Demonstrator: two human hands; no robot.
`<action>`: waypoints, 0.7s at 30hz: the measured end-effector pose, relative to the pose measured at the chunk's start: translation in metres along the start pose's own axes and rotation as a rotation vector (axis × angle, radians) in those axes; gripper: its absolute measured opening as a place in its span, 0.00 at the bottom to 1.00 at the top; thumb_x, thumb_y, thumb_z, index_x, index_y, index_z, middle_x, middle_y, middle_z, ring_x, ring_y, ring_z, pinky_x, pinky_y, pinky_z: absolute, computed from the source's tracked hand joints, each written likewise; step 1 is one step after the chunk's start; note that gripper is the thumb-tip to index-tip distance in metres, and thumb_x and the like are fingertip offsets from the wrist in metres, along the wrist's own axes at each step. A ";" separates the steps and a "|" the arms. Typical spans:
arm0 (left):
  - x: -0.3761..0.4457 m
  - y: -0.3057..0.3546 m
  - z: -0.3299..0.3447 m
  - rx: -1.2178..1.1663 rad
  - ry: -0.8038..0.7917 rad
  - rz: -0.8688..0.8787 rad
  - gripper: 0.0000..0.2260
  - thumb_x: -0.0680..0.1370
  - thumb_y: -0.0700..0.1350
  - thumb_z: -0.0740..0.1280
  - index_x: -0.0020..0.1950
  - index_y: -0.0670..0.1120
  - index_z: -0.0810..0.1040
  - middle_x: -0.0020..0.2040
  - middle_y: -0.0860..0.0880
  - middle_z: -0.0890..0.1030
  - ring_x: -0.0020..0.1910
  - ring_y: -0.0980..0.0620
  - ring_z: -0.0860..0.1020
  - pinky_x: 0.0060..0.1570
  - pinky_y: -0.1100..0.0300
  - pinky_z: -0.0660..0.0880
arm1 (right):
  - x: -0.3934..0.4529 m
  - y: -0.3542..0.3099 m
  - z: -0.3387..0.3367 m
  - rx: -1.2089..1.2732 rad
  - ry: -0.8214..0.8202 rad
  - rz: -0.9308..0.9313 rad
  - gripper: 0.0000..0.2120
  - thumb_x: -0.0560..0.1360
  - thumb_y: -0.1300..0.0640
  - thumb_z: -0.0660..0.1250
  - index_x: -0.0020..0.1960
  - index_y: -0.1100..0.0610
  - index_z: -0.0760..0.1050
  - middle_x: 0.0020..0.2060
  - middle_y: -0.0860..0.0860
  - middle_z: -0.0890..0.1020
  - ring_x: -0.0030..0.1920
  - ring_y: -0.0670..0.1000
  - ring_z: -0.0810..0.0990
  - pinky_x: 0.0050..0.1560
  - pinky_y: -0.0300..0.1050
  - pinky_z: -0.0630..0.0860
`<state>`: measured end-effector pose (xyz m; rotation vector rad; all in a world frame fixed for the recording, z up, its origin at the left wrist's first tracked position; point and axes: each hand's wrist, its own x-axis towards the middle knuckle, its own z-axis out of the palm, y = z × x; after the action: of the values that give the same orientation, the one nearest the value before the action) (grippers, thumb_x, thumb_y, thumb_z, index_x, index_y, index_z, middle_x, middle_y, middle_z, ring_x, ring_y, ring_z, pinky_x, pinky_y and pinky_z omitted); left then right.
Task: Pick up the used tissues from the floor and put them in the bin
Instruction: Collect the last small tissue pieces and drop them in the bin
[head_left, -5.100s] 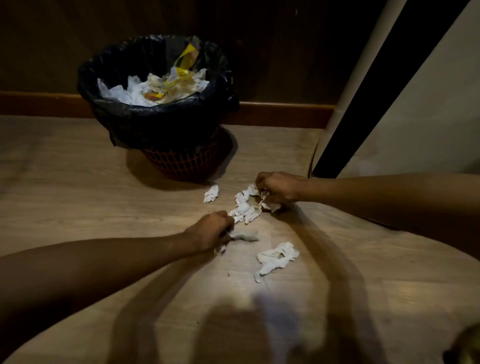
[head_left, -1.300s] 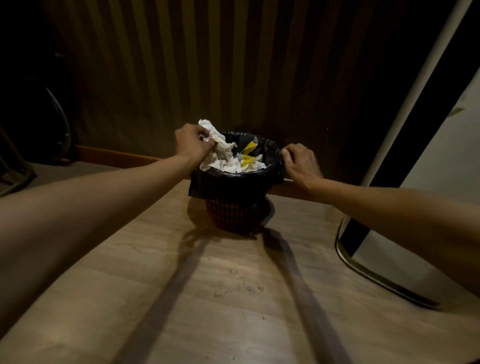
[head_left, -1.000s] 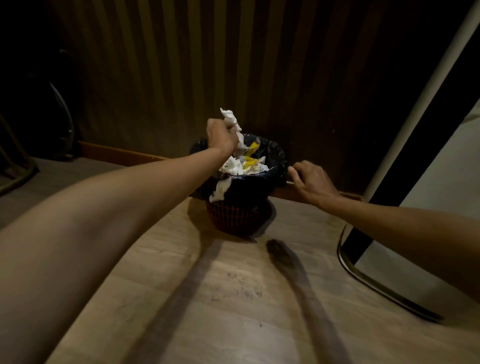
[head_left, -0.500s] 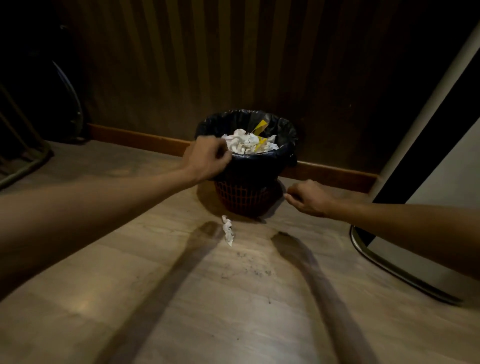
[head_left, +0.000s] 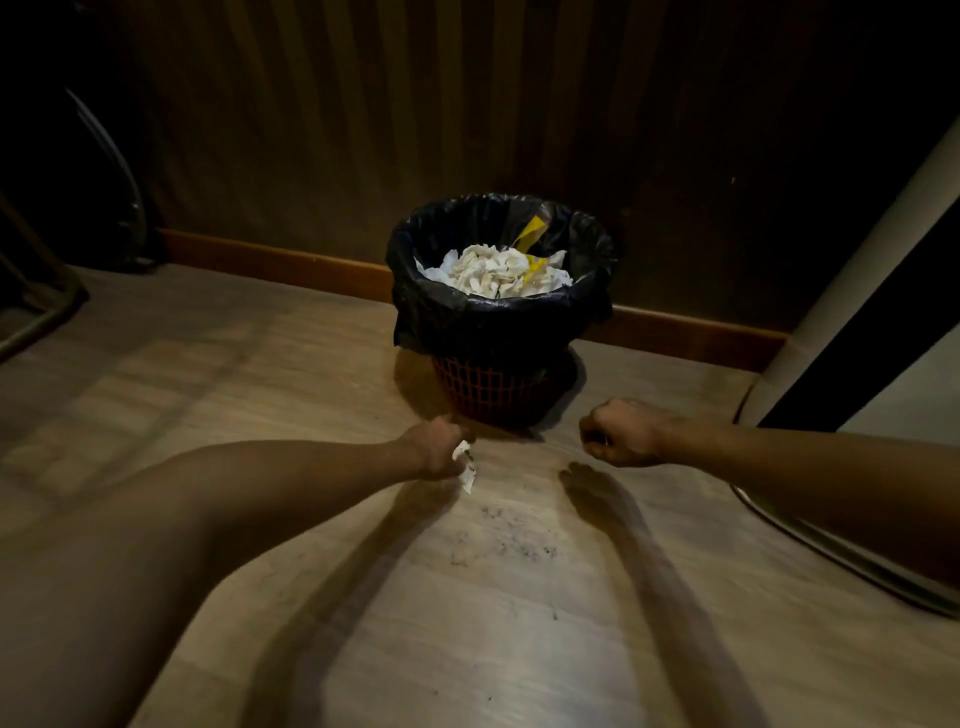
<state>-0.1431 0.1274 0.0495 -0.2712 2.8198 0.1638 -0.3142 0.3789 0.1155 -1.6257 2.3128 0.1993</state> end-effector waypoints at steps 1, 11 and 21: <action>0.007 -0.002 0.007 -0.024 -0.010 -0.013 0.22 0.75 0.50 0.67 0.68 0.50 0.74 0.66 0.42 0.74 0.63 0.41 0.75 0.58 0.50 0.76 | 0.001 0.002 0.002 0.000 -0.016 0.006 0.08 0.78 0.51 0.63 0.49 0.53 0.80 0.43 0.51 0.82 0.43 0.52 0.80 0.45 0.49 0.79; 0.007 0.005 0.041 0.076 -0.132 0.062 0.11 0.75 0.42 0.67 0.55 0.42 0.80 0.56 0.39 0.81 0.56 0.40 0.80 0.55 0.52 0.77 | 0.001 0.000 0.005 -0.022 -0.076 0.010 0.06 0.77 0.53 0.63 0.47 0.53 0.78 0.41 0.49 0.79 0.41 0.53 0.78 0.44 0.49 0.78; -0.027 0.035 -0.069 -0.056 0.180 0.128 0.07 0.73 0.45 0.70 0.48 0.45 0.81 0.47 0.43 0.84 0.49 0.43 0.82 0.42 0.56 0.74 | 0.000 -0.025 -0.019 -0.171 -0.093 -0.063 0.05 0.78 0.54 0.63 0.48 0.51 0.77 0.42 0.48 0.79 0.42 0.51 0.78 0.46 0.49 0.79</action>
<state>-0.1446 0.1561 0.1264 -0.1230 3.0161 0.2588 -0.2940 0.3648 0.1349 -1.7281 2.2239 0.4593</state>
